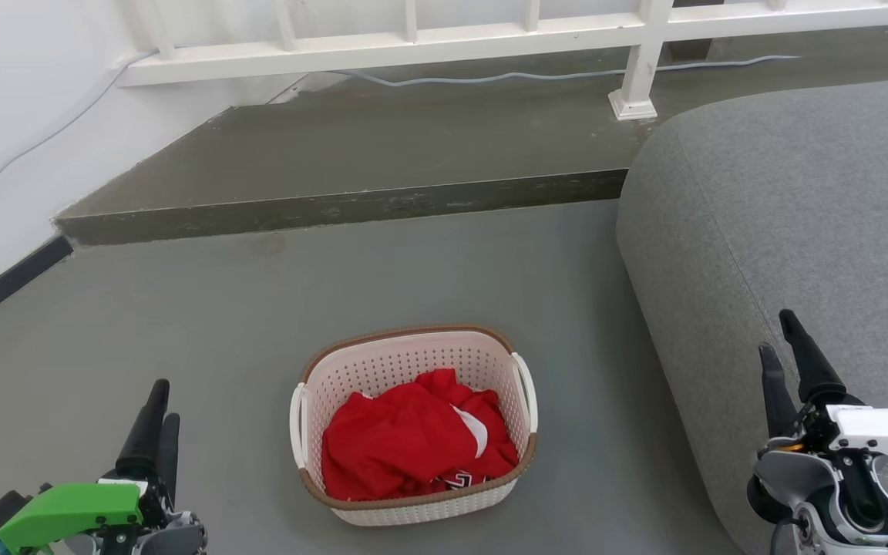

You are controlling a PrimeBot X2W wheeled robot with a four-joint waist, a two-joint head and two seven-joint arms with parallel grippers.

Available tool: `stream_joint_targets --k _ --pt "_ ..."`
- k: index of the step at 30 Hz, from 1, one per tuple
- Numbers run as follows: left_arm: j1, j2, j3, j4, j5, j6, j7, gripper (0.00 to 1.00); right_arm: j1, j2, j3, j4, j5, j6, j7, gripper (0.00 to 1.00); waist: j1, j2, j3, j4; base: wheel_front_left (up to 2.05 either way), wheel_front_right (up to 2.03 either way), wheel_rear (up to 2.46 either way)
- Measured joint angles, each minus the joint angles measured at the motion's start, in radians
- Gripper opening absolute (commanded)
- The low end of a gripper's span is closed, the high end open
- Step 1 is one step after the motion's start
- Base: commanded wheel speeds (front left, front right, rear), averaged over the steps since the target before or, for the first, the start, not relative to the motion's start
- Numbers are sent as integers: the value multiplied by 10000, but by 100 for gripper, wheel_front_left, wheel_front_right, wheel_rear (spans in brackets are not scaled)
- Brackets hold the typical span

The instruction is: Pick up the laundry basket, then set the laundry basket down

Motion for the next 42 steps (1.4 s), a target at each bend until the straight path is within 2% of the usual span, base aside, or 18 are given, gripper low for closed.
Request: stream_joint_targets --k 10,20,25,30,42 --pt "-11 13 -255 -339 178 0 -468 100 -59 -8 579 -305 -539 0 -389 100 0 0 22 34 0 0 0" --pt "-19 341 -717 -545 1423 0 -894 100 -243 -311 1331 -453 -1726 0 -855 100 0 0 29 58 0 0 0" --pt "-23 485 -940 -579 2207 0 -1099 100 -372 -418 1722 -456 -2426 2 -1055 100 0 0 27 68 0 0 0" --pt "-65 865 -1216 -644 3455 0 -1250 100 -467 -633 2119 -441 -3292 4 -1229 100 0 0 25 80 0 0 0" --pt "-179 884 -1588 -880 5885 353 -1666 100 -822 -719 2819 -382 -5473 -127 -1607 100 0 0 12 123 0 0 0"
